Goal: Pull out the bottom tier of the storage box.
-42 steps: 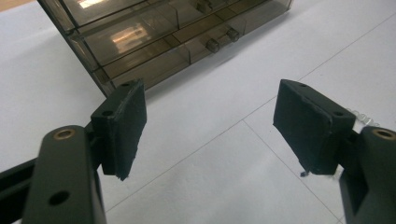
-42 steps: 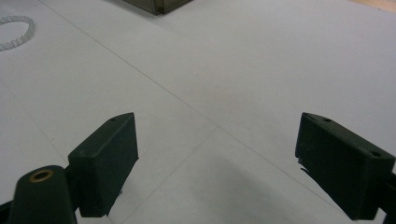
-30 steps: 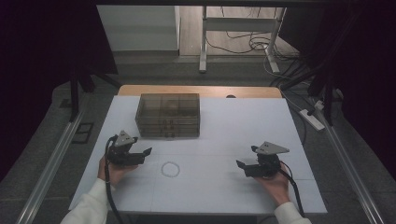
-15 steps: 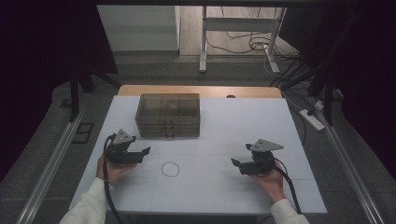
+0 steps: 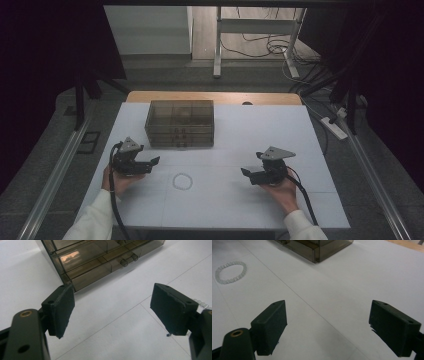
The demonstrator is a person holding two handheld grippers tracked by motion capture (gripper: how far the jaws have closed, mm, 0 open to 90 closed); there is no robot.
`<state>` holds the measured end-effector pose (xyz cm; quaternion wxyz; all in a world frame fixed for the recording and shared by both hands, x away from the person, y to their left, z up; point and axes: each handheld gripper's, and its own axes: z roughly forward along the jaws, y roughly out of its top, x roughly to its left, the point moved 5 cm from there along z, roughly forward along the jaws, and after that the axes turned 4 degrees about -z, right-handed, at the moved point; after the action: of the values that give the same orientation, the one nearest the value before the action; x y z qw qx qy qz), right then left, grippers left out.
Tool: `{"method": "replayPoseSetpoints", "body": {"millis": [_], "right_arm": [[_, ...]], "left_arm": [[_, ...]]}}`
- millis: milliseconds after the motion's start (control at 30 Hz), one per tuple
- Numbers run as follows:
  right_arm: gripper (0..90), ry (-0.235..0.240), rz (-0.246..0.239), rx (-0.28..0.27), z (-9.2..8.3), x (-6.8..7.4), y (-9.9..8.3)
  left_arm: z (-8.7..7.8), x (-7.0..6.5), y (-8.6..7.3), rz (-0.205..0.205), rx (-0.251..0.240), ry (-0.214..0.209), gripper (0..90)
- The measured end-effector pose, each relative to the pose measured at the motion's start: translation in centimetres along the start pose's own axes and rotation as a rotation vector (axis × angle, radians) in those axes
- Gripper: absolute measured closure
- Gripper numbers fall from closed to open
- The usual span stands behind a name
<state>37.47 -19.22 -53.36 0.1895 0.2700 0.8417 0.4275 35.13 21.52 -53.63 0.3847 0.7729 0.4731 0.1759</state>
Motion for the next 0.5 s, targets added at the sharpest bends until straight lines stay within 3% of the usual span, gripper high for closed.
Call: {"method": "replayPoseSetpoints", "body": {"millis": [500], "right_arm": [[14.7, 0.024, -0.02, -0.009, 1.4, 0.6, 1.5]], "left_arm": [[0.3, 0.4, 0.0, -0.007, 0.014, 0.0, 19.0]]}}
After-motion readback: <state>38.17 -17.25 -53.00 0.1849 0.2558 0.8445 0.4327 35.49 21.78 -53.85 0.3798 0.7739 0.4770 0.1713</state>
